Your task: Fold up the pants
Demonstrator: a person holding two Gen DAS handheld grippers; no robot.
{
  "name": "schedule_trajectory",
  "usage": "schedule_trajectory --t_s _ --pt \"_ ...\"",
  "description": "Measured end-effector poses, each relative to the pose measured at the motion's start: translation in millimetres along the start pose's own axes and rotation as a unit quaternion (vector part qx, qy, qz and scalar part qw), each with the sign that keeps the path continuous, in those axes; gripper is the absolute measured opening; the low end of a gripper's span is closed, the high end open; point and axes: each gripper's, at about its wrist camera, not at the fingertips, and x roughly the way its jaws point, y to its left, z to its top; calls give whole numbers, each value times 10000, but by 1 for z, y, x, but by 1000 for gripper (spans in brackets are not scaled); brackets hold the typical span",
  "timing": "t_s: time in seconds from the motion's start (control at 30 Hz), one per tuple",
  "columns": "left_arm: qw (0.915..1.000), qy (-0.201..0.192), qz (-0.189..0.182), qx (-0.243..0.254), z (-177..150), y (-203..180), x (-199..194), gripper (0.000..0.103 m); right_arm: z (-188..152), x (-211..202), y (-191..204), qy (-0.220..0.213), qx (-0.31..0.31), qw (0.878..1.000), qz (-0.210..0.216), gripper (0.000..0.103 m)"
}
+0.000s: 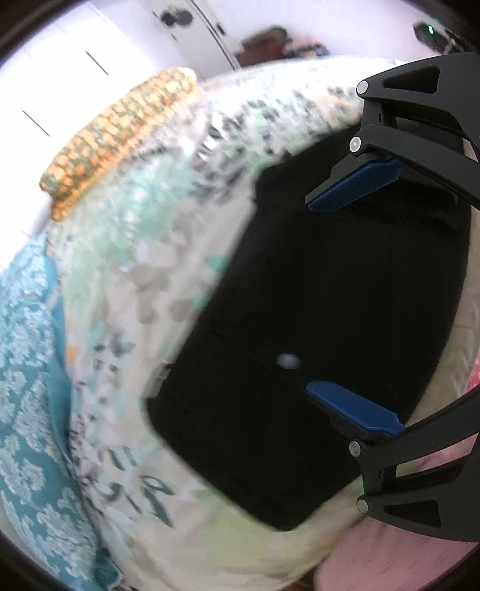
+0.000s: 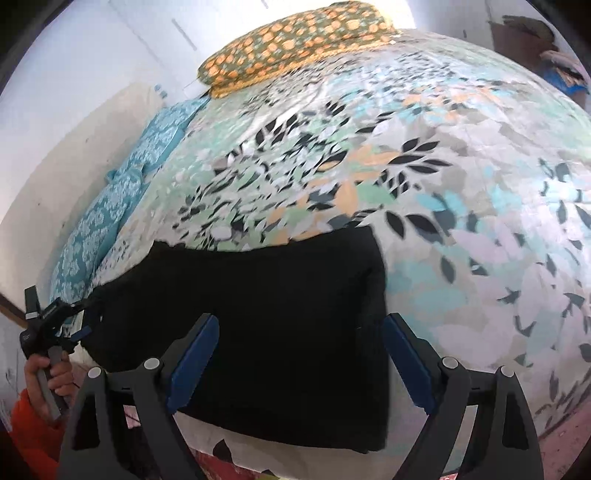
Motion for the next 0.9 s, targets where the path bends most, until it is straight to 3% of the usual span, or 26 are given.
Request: schedule_trajectory --t_s 0.17,0.23,0.27,0.37,0.47,0.63,0.77,0.9 --pt "9953 -455 -153 -843 63 55 -41 96 -1 -6 -5 -77 105 9999 -13 90" --pt "9974 -254 9 -677 80 66 -37 96 1 -5 -6 -91 199 9998 20 90" --pt "9988 32 231 -425 87 69 -25 96 1 -4 -5 -91 217 9997 32 90" --pt "9939 754 797 62 87 79 11 96 1 -2 2 -84 126 9999 44 90" --pt "9869 1170 1095 214 77 86 37 95 -2 -1 12 -26 -79 9999 59 90" --pt "9865 1330 913 262 75 78 55 96 -4 2 14 51 -137 9999 51 90" --pt "9831 1676 728 114 70 81 81 103 -5 5 12 116 -43 9999 103 90" --pt "9848 1608 662 -46 66 85 88 103 -6 4 13 107 -52 9998 127 90"
